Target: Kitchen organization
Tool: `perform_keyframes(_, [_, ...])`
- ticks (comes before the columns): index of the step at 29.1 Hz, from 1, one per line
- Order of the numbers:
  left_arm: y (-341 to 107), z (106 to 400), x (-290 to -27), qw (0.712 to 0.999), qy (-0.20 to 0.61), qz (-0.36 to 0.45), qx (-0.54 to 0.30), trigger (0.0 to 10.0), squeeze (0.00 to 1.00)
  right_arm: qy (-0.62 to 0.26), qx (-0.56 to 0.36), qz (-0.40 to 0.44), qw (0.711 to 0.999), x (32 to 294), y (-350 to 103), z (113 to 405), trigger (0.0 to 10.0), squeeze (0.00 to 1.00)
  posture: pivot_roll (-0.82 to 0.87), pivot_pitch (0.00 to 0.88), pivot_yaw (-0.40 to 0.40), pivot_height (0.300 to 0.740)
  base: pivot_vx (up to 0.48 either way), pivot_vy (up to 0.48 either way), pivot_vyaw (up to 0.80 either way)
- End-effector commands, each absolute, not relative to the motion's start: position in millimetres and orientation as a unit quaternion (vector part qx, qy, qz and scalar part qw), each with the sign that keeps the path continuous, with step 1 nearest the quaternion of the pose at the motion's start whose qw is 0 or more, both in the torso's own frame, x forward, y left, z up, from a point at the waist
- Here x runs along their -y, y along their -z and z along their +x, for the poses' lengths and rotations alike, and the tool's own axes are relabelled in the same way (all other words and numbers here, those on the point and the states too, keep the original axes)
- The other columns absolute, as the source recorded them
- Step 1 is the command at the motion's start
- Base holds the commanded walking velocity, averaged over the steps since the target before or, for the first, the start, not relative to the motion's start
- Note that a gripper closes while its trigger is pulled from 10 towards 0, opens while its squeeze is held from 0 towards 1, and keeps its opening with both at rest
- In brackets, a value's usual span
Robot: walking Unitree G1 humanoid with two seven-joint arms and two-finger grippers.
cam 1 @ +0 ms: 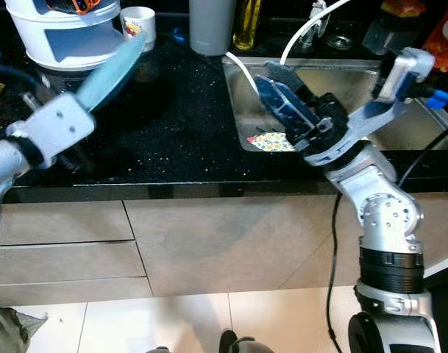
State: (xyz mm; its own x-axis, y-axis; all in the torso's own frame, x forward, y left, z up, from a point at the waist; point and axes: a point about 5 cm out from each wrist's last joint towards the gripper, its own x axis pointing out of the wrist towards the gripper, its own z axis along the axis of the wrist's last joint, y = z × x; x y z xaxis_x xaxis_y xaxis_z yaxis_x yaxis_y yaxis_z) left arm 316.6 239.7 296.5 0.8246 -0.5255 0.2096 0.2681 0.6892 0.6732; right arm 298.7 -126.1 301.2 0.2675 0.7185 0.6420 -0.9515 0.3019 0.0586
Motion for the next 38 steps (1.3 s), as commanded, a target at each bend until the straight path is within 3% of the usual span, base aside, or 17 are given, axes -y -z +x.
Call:
perform_keyframes(1, [-315,308,-225,0.894,0.261,0.264,0.25,0.0,0.0,-0.561,0.268,0.224,0.751,123,-304,293,10.0,0.0,0.15,0.079,-0.045,0.74,0.0,0.0,0.0])
perform_keyframes(6, [-348,283,-198,0.863,0.359,0.077,0.347,0.0,0.0,-0.559,0.268,0.246,0.745,116,-301,295,10.0,0.0,0.15,0.082,-0.045,0.74,0.0,0.0,0.0])
perform_keyframes(8, [-364,271,-197,0.832,0.391,-0.026,0.393,0.0,0.0,-0.546,0.273,0.277,0.742,117,-301,299,10.0,0.0,0.14,0.086,-0.045,0.74,0.0,0.0,0.0])
perform_keyframes(9, [-364,271,-197,0.832,0.391,-0.026,0.393,0.0,0.0,-0.546,0.273,0.277,0.742,117,-301,299,10.0,0.0,0.14,0.086,-0.045,0.74,0.0,0.0,0.0])
perform_keyframes(11, [-375,259,-198,0.791,0.423,-0.123,0.425,0.0,0.0,-0.536,0.286,0.31,0.731,120,-301,301,10.0,0.0,0.14,0.087,-0.047,0.74,0.0,0.0,0.0])
perform_keyframes(12, [-379,253,-199,0.764,0.44,-0.177,0.437,0.0,0.0,-0.532,0.299,0.34,0.716,125,-303,301,10.0,0.99,0.14,0.089,-0.047,0.74,0.0,0.0,0.0])
perform_keyframes(13, [-379,253,-199,0.764,0.44,-0.177,0.437,0.0,0.0,-0.532,0.299,0.34,0.716,125,-303,301,10.0,0.99,0.14,0.089,-0.047,0.74,0.0,0.0,0.0])
perform_keyframes(14, [-380,247,-201,0.738,0.456,-0.228,0.442,0.0,0.0,-0.528,0.31,0.363,0.702,129,-305,301,10.0,1.0,0.14,0.089,-0.048,0.74,0.0,0.0,0.0])
perform_keyframes(15, [-381,243,-201,0.713,0.472,-0.268,0.443,4.9,0.0,-0.523,0.32,0.382,0.691,135,-308,301,10.0,1.0,0.13,0.092,-0.047,0.74,0.0,0.0,0.0])
perform_keyframes(16, [-381,240,-201,0.698,0.483,-0.291,0.441,4.9,0.0,-0.519,0.325,0.393,0.686,138,-309,301,10.0,1.0,0.13,0.092,-0.044,0.74,0.0,0.0,0.0])
perform_keyframes(17, [-379,237,-202,0.673,0.493,-0.334,0.438,10.0,0.0,-0.511,0.329,0.397,0.687,142,-309,301,10.0,1.0,0.13,0.092,-0.044,0.74,0.0,0.0,0.0])
perform_keyframes(20, [-367,233,-201,0.628,0.514,-0.412,0.414,10.0,0.0,-0.501,0.321,0.395,0.7,143,-307,303,10.0,1.0,0.13,0.095,-0.044,0.74,0.0,0.0,0.0])
perform_keyframes(21, [-362,233,-197,0.626,0.517,-0.424,0.402,10.0,0.0,-0.504,0.318,0.393,0.7,141,-306,302,10.0,0.69,0.13,0.097,-0.044,0.74,0.0,0.0,0.0])
perform_keyframes(22, [-359,234,-195,0.622,0.518,-0.437,0.391,10.0,0.0,-0.508,0.317,0.394,0.697,140,-306,301,10.0,0.04,0.13,0.097,-0.044,0.74,0.0,0.0,0.0])
perform_keyframes(27, [-341,237,-188,0.602,0.517,-0.497,0.351,10.0,0.0,-0.537,0.312,0.378,0.687,130,-307,293,10.0,0.0,0.13,0.101,-0.043,0.74,0.0,0.0,0.0])
perform_keyframes(35, [-317,238,-169,0.579,0.531,-0.548,0.288,10.0,0.0,-0.637,0.289,0.358,0.619,111,-309,263,10.0,0.0,0.12,0.103,-0.044,0.74,0.0,0.0,0.0])
perform_keyframes(38, [-317,238,-164,0.576,0.536,-0.55,0.28,10.0,0.0,-0.642,0.287,0.36,0.614,110,-309,261,10.0,0.0,0.12,0.104,-0.042,0.74,0.0,0.0,0.0])
